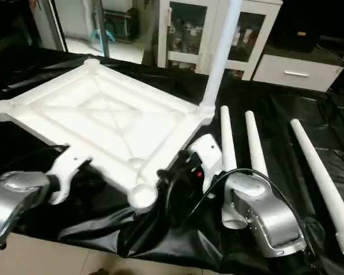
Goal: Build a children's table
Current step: Rotate table base
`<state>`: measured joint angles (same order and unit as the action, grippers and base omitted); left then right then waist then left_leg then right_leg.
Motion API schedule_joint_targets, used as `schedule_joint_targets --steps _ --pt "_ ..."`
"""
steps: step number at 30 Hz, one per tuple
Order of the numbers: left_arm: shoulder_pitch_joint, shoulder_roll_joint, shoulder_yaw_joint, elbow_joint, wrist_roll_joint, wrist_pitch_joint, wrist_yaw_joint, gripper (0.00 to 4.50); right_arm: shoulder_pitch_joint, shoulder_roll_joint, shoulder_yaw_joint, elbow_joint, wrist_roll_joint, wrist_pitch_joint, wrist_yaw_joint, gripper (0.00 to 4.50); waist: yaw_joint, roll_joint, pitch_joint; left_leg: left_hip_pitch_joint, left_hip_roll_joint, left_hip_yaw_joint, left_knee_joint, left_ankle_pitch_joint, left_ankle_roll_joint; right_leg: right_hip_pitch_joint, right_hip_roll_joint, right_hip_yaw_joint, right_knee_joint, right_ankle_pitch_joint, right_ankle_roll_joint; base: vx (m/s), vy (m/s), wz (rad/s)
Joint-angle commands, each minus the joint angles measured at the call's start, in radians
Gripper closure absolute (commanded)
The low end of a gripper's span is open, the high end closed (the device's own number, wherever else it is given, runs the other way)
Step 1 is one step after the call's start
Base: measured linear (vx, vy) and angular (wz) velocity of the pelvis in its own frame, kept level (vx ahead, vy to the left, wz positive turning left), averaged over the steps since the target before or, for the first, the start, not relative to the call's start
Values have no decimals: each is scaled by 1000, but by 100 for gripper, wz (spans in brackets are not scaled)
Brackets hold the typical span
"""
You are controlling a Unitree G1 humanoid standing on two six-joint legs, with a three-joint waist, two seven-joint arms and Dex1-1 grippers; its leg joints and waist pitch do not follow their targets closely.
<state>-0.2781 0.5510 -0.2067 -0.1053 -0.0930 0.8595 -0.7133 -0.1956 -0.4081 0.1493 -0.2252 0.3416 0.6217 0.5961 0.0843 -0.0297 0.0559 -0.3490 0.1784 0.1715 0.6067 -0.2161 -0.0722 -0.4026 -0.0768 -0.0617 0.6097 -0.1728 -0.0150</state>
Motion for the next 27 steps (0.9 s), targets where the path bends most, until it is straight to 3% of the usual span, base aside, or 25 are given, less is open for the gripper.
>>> schedule_joint_targets --steps 1,5,9,11,20,24,27 --pt "-27 -10 -20 8 3 -26 2 327 3 -2 -27 -19 -7 7 -18 42 -7 23 -61 3 42 -18 -85 -192 -20 45 -57 49 -71 -223 -162 0 0 0" --pt "-37 -26 -28 21 10 -40 7 327 -1 0 -33 -15 -7 4 -27 42 -8 25 -62 3 43 -17 -83 -171 -15 46 -56 49 -68 -193 -172 0 0 0" --pt "-57 -68 -44 48 10 -62 26 327 -12 11 -39 -11 -11 3 -44 42 -3 28 -60 6 42 -14 -82 -189 -11 44 -56 49 -72 -227 -170 0 0 0" --pt "-62 -81 -45 57 8 -71 32 327 -13 12 -41 -12 -8 5 -47 42 -3 23 -60 2 42 -16 -84 -191 -11 47 -58 49 -75 -246 -162 0 0 0" --pt "-133 -213 -67 181 31 -159 104 327 -32 37 -68 -3 -23 17 -113 42 -4 22 -63 -2 41 -15 -79 -145 0 49 -59 49 -74 -219 -155 0 0 0" --pt "-162 -226 -73 231 55 -179 132 327 -40 46 -83 -9 -25 43 -149 42 -6 25 -65 -2 40 -15 -78 -139 -2 50 -59 49 -72 -206 -153 0 0 0" --pt "-154 -212 -64 194 45 -176 112 327 -49 44 -100 -15 -46 64 -199 42 -10 26 -66 -1 40 -15 -77 -125 -4 51 -58 49 -69 -183 -160 0 0 0"
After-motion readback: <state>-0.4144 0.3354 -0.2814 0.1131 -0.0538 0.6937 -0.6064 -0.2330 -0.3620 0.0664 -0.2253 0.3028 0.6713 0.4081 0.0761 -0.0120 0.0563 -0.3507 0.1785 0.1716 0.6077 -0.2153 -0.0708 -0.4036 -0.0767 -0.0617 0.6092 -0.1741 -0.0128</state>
